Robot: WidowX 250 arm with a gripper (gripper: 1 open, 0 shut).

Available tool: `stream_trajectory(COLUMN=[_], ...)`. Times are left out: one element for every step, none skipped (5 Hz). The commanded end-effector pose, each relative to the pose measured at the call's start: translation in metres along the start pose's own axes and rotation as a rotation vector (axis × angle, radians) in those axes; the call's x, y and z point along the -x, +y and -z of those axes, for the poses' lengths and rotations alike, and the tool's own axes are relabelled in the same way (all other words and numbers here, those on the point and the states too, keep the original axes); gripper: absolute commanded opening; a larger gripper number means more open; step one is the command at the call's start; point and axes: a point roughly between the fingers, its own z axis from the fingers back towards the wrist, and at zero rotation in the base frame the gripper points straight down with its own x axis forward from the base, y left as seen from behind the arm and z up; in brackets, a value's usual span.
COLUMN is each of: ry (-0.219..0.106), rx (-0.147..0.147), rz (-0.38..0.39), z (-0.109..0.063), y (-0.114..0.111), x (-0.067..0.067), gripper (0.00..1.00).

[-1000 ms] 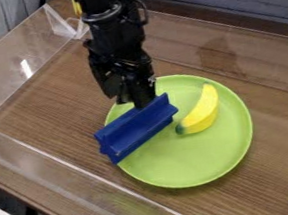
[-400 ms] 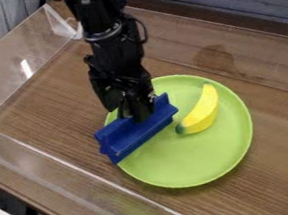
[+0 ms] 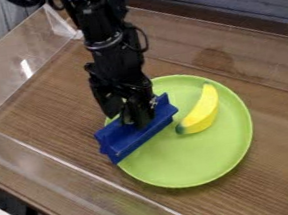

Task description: Put the blue object in the green plate

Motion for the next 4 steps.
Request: stream_trajectory(ry=[-0.017, -0.013, -0.008, -0.005], rx=[-0.009, -0.009, -0.012, -0.016], rz=[-0.006, -0.016, -0.023, -0.034], z=[-0.0008, 0.003, 0.0042, 0.0034], y=[0.001, 0.0016, 0.0022, 0.0028], x=[-0.0037, -0.0037, -0.0044, -0.005], gripper=[1.0, 1.0, 1.0, 0.0])
